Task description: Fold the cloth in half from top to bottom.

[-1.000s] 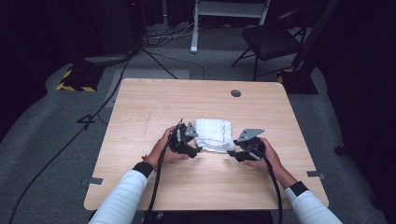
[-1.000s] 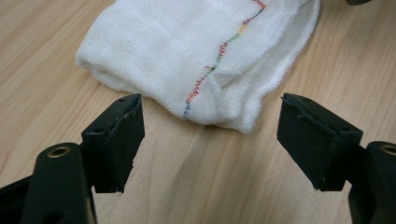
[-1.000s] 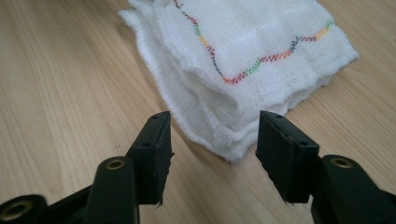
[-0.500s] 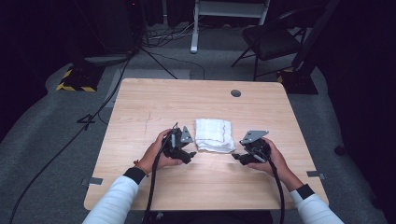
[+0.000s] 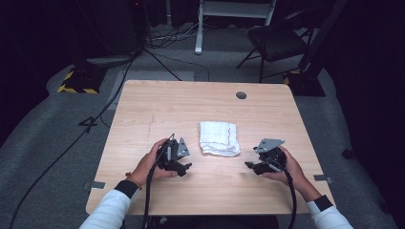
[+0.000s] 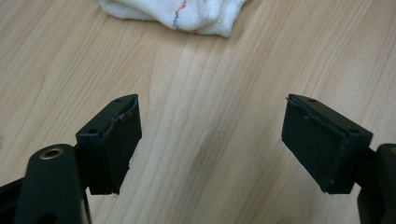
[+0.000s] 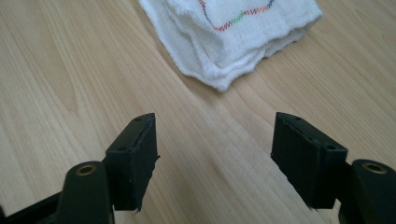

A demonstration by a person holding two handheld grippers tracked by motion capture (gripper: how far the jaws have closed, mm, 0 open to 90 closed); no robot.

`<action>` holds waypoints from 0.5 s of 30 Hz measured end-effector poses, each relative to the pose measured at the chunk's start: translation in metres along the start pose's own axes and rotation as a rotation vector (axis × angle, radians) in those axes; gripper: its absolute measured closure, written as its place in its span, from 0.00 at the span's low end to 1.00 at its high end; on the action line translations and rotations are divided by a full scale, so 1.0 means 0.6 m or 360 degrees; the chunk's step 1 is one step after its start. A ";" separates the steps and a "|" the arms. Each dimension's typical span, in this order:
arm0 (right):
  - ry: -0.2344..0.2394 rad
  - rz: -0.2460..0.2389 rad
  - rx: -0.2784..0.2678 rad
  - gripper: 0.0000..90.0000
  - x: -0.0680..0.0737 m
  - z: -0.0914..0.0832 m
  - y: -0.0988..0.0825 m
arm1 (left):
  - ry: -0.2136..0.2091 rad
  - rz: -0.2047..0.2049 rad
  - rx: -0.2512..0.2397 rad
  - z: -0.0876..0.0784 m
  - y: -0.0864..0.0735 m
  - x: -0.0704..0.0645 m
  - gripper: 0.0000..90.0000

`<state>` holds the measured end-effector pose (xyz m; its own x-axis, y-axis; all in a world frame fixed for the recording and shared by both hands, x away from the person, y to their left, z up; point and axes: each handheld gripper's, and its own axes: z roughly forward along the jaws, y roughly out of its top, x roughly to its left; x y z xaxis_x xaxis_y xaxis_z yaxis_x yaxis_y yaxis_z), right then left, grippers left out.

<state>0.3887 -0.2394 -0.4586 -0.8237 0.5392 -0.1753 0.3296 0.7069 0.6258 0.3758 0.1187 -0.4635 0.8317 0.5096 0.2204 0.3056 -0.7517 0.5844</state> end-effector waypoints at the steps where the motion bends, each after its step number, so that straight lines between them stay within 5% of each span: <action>1: -0.0010 0.0000 -0.0005 0.35 0.001 -0.002 -0.004 | -0.0004 -0.0007 -0.0007 -0.003 -0.004 -0.001 0.23; 15: -0.0085 0.0068 0.0031 0.35 -0.002 -0.035 -0.079 | 0.0090 -0.0043 0.0031 -0.028 -0.067 -0.021 0.22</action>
<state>0.3648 -0.2830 -0.4721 -0.7828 0.5927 -0.1895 0.3736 0.6912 0.6186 0.3453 0.1496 -0.4769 0.7956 0.5523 0.2489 0.3373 -0.7451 0.5754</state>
